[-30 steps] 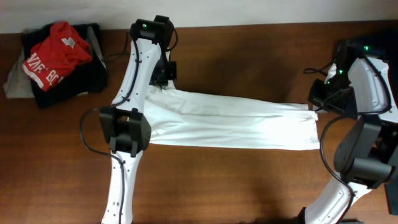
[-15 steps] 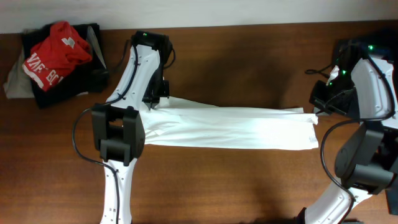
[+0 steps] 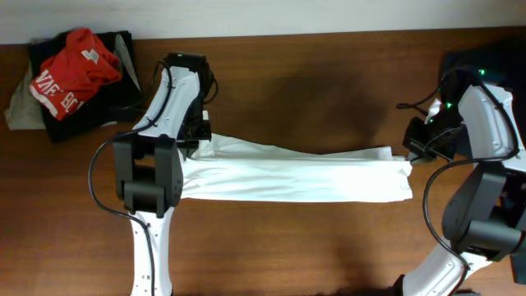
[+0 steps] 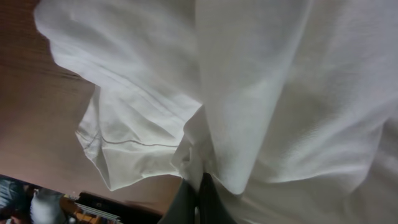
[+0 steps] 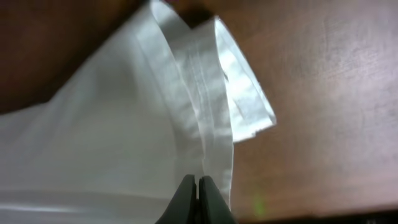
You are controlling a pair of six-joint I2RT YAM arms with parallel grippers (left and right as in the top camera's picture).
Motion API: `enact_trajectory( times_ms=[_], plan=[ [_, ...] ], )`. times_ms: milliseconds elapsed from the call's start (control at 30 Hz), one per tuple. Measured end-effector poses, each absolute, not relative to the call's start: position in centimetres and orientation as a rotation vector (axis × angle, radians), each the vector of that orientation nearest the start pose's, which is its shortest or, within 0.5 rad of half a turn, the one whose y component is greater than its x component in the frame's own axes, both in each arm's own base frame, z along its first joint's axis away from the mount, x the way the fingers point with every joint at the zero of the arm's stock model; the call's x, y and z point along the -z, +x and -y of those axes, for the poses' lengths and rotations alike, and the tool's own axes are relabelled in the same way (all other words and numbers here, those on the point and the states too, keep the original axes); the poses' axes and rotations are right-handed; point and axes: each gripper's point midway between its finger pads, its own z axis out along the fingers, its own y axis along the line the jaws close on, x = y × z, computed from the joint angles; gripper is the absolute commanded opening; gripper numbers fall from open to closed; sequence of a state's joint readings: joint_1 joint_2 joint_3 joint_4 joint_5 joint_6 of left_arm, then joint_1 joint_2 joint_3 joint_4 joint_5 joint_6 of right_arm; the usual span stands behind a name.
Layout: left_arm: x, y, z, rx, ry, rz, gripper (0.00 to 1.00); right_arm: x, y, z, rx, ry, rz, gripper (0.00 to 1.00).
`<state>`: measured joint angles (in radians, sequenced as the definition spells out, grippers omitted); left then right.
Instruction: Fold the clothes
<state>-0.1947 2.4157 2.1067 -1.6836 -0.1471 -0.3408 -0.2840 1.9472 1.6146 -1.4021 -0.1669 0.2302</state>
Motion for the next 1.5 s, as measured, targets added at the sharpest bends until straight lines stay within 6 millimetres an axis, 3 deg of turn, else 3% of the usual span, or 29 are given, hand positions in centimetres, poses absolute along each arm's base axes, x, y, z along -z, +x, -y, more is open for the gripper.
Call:
enact_trajectory(
  times_ms=[133, 167, 200, 233, 267, 300, 333, 467, 600, 767, 867, 933, 1033, 1067, 1267, 1500],
  plan=[
    [-4.8, 36.6, 4.7, -0.445, -0.197, -3.477, 0.01, -7.7, 32.8, 6.6, -0.277, 0.852, -3.138, 0.04],
    [-4.8, 36.6, 4.7, -0.445, -0.197, -3.477, 0.02, -7.1, 32.7, 6.5, -0.282, 0.853, -3.138, 0.07],
    [-4.8, 36.6, 4.7, -0.447, -0.197, -3.478, 0.11, -6.4, 32.4, 6.4, -0.285, 0.855, -3.142, 0.18],
    [-4.8, 36.6, 4.7, -0.449, -0.196, -3.48, 0.53, -5.5, 32.0, 6.2, -0.285, 0.871, -3.148, 0.45],
    [-4.7, 36.3, 4.6, -0.456, -0.187, -3.489, 0.77, -5.1, 31.8, 6.2, -0.279, 0.863, -3.153, 0.69],
    [-4.6, 36.1, 4.4, -0.472, -0.162, -3.496, 0.87, -4.9, 31.7, 6.2, -0.277, 0.862, -3.155, 0.84],
    [-4.5, 36.0, 4.2, -0.484, -0.157, -3.502, 0.95, -4.7, 31.6, 6.2, -0.271, 0.864, -3.157, 0.91],
    [-4.1, 36.2, 3.7, -0.495, -0.139, -3.491, 0.96, -5.0, 31.9, 6.4, -0.261, 0.855, -3.15, 0.95],
    [-4.0, 37.4, 3.5, -0.477, -0.155, -3.445, 0.99, -6.5, 32.9, 6.7, -0.26, 0.846, -3.125, 0.95],
    [-5.1, 40.4, 3.7, -0.377, -0.157, -3.335, 0.98, -7.2, 33.5, 6.8, -0.258, 0.839, -3.106, 0.96],
    [-4.9, 41.3, 4.4, -0.271, -0.129, -3.314, 0.89, -7.2, 33.5, 6.8, -0.258, 0.838, -3.108, 0.96],
    [-4.8, 41.7, 4.7, -0.228, -0.105, -3.306, 0.73, -7.2, 33.5, 6.8, -0.258, 0.84, -3.109, 0.95],
    [-4.7, 41.9, 4.9, -0.196, -0.096, -3.304, 0.39, -7.2, 33.5, 6.8, -0.258, 0.838, -3.109, 0.96],
    [-4.7, 41.9, 5.0, -0.188, -0.1, -3.3, 0.35, -7.2, 33.5, 6.8, -0.258, 0.838, -3.109, 0.95],
    [-4.5, 42.5, 5.1, -0.173, -0.085, -3.281, 0.35, -7.2, 33.3, 6.8, -0.259, 0.839, -3.115, 0.95],
    [-2.4, 42.3, 5.4, -0.138, -0.09, -3.284, 0.32, -7.2, 33.2, 6.8, -0.259, 0.838, -3.119, 0.95]
  ],
)
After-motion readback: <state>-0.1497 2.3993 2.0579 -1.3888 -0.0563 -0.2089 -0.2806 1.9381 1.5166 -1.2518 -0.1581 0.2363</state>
